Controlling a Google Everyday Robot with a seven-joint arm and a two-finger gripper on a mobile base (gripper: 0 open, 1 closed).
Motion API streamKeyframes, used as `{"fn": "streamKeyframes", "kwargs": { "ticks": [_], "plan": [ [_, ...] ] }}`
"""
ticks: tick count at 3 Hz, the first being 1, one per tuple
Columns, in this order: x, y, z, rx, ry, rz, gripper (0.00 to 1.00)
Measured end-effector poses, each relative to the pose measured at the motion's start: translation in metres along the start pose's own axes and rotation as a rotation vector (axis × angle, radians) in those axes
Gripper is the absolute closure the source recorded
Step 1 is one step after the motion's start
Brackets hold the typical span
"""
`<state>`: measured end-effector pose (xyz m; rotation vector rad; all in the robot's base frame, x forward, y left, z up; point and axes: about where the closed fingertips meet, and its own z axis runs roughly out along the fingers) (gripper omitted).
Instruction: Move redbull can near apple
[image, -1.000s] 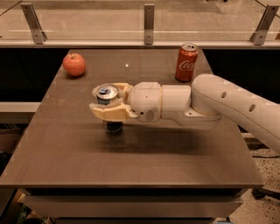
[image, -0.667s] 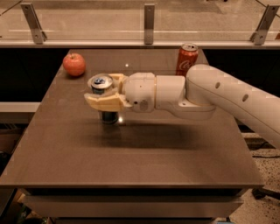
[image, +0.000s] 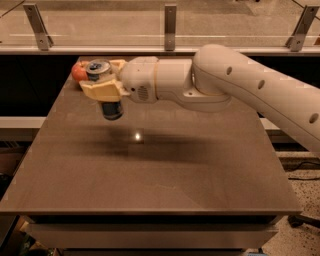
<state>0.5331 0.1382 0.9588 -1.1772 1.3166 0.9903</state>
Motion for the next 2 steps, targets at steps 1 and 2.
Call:
{"fn": "streamKeyframes", "kwargs": {
  "ticks": [1,2],
  "plan": [
    [-0.012,-0.022,0.021,0.043,0.020,0.010,1.00],
    [-0.016,-0.041,0.040,0.064,0.015,0.027,1.00]
  ]
}}
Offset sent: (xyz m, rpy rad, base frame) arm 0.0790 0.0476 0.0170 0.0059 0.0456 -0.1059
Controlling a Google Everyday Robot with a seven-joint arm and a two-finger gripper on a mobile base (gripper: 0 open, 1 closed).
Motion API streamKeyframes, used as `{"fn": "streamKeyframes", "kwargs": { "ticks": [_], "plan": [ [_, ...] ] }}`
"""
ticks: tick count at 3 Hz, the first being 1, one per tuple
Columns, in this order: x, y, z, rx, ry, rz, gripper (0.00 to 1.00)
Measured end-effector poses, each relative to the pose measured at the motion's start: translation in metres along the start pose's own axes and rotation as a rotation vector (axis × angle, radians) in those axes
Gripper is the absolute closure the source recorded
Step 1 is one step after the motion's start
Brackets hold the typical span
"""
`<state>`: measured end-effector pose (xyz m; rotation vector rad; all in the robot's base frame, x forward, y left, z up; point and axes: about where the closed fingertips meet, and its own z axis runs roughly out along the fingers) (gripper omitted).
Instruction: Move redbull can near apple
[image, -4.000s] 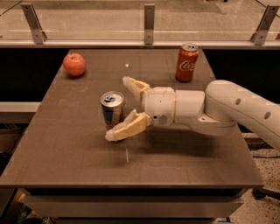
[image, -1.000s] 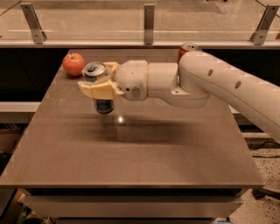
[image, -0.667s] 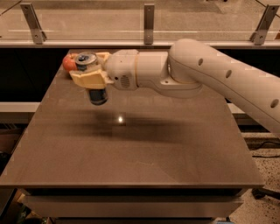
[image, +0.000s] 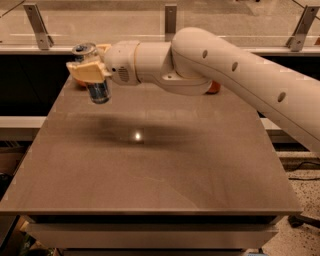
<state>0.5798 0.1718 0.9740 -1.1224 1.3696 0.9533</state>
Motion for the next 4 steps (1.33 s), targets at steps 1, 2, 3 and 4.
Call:
{"fn": "streamKeyframes", "kwargs": {
  "ticks": [1,2,3,4],
  "plan": [
    [0.001,-0.019,0.015,0.028,-0.033,0.018,1.00],
    [0.008,-0.041,0.025,0.059,-0.080,0.037,1.00],
    [0.015,-0.060,0.036,0.076,-0.119,0.043,1.00],
    [0.022,-0.076,0.044,0.098,-0.127,0.034,1.00]
  ]
}}
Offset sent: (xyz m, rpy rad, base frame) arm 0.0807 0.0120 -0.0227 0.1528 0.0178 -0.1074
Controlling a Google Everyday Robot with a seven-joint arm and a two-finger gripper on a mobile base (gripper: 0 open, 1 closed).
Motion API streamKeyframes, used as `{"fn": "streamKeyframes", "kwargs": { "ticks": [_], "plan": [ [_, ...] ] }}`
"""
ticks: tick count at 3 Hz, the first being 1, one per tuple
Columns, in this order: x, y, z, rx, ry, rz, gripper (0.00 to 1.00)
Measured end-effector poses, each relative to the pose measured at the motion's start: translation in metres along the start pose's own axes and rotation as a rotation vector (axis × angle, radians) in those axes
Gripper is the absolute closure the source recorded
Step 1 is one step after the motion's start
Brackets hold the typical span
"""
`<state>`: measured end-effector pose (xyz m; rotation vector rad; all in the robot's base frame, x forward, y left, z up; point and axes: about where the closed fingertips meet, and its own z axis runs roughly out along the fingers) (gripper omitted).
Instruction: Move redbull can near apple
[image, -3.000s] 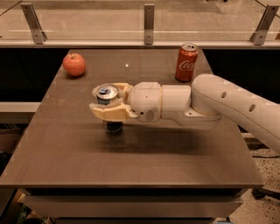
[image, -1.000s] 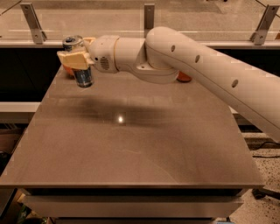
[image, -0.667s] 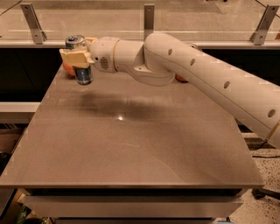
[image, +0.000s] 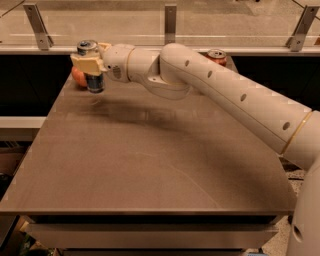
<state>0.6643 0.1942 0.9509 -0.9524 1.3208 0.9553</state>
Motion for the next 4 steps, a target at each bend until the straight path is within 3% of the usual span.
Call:
{"fn": "streamKeyframes", "kwargs": {
  "ticks": [2,4],
  "plan": [
    [0.024,-0.022,-0.003,0.087,0.083,-0.050,1.00],
    [0.047,-0.038,0.003,0.118,0.125,-0.053,1.00]
  ]
}}
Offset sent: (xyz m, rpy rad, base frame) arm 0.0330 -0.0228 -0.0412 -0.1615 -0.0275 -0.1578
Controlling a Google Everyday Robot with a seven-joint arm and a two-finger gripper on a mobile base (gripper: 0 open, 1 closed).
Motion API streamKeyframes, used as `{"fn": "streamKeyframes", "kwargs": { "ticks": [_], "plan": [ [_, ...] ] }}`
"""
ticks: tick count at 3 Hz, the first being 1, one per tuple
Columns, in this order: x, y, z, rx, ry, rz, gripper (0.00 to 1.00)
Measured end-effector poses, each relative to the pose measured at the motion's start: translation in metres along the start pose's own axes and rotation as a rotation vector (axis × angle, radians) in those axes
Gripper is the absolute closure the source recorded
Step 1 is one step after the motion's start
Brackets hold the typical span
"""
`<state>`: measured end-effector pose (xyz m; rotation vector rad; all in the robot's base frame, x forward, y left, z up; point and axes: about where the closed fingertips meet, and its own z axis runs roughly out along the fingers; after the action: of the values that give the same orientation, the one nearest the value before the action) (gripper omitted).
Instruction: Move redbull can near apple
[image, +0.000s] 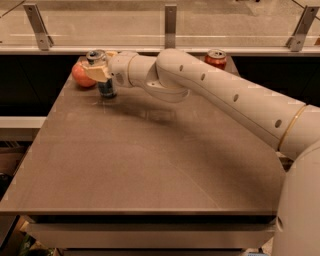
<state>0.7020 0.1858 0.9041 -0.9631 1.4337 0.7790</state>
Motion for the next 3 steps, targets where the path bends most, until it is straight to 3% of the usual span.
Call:
{"fn": "streamKeyframes", "kwargs": {
  "ticks": [1,3],
  "plan": [
    [-0.0009,0.0022,0.0015,-0.004,-0.001,0.000,0.83],
    [-0.0021,0.0061,0.0049,-0.011,-0.003,-0.001,0.37]
  ]
}}
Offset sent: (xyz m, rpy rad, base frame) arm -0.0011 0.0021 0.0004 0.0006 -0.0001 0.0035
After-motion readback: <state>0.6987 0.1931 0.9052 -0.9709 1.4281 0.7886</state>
